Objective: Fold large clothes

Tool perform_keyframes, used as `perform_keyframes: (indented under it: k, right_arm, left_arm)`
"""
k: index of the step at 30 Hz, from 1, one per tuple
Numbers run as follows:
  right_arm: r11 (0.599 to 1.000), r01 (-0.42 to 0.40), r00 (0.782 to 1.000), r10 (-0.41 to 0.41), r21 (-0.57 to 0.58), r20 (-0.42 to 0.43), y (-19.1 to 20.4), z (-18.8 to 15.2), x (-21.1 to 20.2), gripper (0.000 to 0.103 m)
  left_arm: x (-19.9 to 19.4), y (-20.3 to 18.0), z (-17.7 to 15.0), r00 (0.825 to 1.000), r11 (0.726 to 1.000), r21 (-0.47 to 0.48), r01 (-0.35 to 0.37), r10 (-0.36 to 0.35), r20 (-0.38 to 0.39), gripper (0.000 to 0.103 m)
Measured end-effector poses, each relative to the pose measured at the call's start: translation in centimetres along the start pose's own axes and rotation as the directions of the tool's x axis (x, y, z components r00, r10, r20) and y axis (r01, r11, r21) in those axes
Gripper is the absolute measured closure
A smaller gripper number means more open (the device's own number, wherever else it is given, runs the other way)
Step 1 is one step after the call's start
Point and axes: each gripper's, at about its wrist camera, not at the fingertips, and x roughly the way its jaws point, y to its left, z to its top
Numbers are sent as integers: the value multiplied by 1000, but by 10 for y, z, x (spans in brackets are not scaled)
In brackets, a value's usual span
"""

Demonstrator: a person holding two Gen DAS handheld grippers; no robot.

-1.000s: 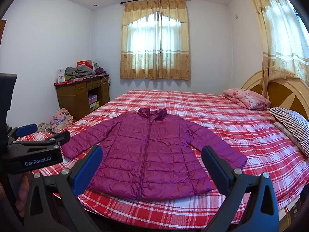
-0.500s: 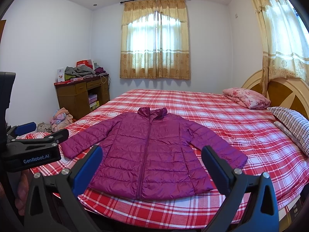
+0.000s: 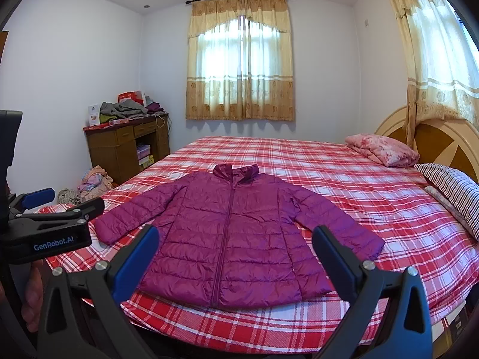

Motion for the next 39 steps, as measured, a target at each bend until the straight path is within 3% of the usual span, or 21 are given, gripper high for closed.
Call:
perform_keyframes:
  k: [39]
  right_arm:
    - [1000,0,1000,0,5,-12,-1,-6,6,0]
  left_arm:
    - [6,3,-2,1000,1000,0,-2,2,-11,1]
